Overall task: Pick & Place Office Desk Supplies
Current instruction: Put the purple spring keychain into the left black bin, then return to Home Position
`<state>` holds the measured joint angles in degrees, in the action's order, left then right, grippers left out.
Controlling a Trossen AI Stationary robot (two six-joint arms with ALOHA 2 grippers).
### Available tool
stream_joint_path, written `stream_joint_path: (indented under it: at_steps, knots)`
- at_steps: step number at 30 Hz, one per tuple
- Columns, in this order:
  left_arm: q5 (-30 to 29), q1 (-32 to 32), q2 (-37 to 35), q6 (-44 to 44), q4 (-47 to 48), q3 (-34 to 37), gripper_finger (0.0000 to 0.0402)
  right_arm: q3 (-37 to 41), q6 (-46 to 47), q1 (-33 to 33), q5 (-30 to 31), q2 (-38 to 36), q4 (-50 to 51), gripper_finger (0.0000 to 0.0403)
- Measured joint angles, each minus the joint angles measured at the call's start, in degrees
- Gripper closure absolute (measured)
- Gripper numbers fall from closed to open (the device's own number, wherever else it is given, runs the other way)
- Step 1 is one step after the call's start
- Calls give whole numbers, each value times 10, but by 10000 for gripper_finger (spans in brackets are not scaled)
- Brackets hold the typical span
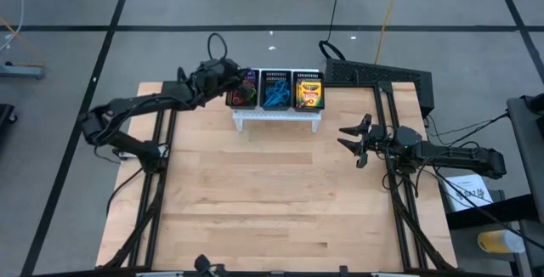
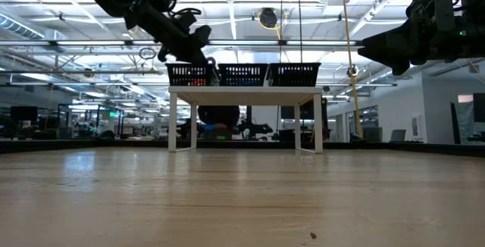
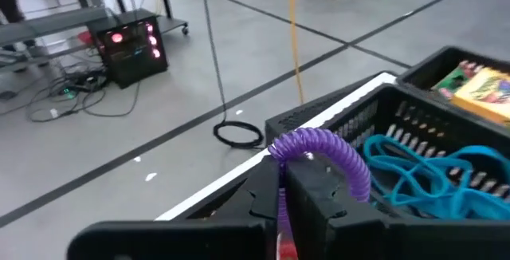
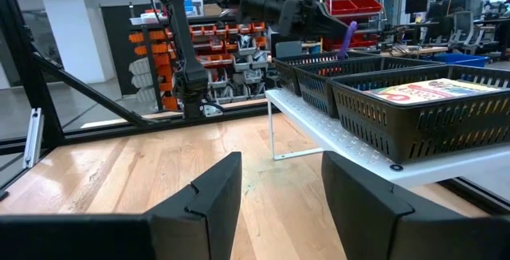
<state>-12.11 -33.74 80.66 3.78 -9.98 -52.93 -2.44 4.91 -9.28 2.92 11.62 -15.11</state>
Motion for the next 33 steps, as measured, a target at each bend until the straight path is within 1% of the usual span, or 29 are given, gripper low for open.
stream_joint_path:
  at_steps: [2, 11, 13, 16, 19, 22, 25, 29, 33]
  knots:
    - [-15, 1, 2, -1, 3, 0, 382, 0, 0, 0, 0, 0, 0, 238]
    - [-12, 1, 2, 4, 29, 0, 375, 0, 0, 0, 0, 0, 0, 238]
    - [-13, 0, 2, 4, 46, 0, 365, 0, 0, 0, 0, 0, 0, 238]
    - [-19, 0, 2, 2, 63, 0, 329, 0, 0, 0, 0, 0, 0, 238]
    - [-46, 1, 2, -1, 75, 0, 283, 0, 0, 0, 0, 0, 0, 238]
    - [-61, 4, 0, 0, 75, 0, 237, 0, 0, 0, 0, 0, 0, 238]
    - [-60, 5, -17, 0, 83, 0, 199, 0, 0, 0, 0, 0, 0, 238]
    - [-60, 17, -57, 6, 115, 0, 165, 0, 0, 0, 0, 0, 0, 238]
    - [-58, 39, -123, 30, 163, 0, 145, 0, 0, 0, 0, 0, 0, 238]
